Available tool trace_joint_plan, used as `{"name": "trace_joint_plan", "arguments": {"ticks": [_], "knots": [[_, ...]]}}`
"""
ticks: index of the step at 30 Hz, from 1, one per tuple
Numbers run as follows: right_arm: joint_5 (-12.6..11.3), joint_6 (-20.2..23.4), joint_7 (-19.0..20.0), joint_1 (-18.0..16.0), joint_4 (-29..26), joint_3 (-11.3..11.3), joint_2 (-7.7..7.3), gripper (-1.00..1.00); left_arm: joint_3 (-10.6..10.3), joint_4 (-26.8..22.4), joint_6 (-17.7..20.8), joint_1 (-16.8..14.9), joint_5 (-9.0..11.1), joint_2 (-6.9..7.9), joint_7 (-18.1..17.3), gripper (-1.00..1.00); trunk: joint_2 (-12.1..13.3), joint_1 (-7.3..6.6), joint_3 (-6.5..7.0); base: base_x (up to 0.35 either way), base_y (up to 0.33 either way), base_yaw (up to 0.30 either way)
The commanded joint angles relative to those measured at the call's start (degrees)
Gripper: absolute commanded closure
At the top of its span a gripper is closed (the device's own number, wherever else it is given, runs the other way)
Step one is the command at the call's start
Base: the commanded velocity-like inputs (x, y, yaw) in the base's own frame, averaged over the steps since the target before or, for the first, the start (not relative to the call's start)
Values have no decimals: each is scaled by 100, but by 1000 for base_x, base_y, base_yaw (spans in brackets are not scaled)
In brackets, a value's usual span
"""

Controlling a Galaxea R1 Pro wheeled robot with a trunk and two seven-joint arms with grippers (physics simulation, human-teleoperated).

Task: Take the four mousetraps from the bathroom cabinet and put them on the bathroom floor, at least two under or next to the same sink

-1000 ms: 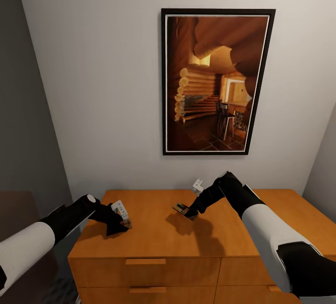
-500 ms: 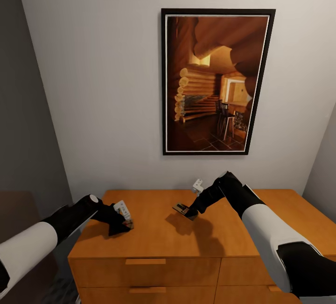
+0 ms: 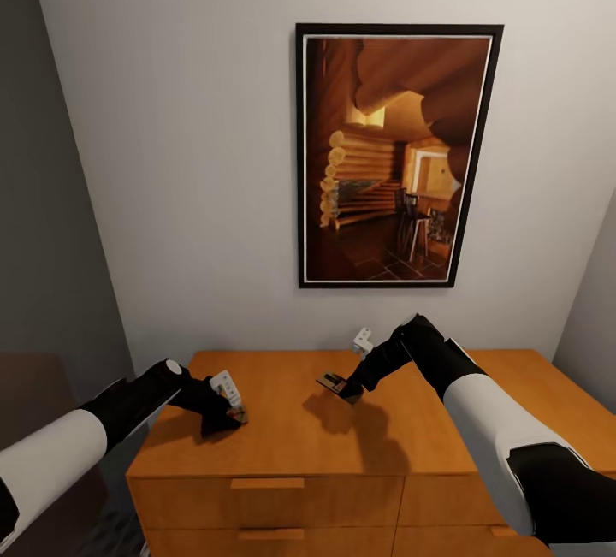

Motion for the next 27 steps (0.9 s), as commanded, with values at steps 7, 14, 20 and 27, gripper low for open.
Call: {"name": "trace_joint_plan", "arguments": {"ticks": [7,14,20,27], "knots": [[3,80,26,-4,-10,11,-3,100,-31,-10,40,-8,50,7,24,100,276,-153,117,0,0,0],[3,80,28,-4,-10,11,-3,100,-31,-10,45,-8,50,7,29,100,556,-307,243,-113,-36,0],[3,80,28,-4,-10,11,-3,100,-31,-10,42,-7,50,7,29,100,797,-439,350,-311,-150,0],[3,80,28,-4,-10,11,-2,100,-31,-10,44,-8,50,7,35,100,1078,-592,476,-324,-165,0]]}}
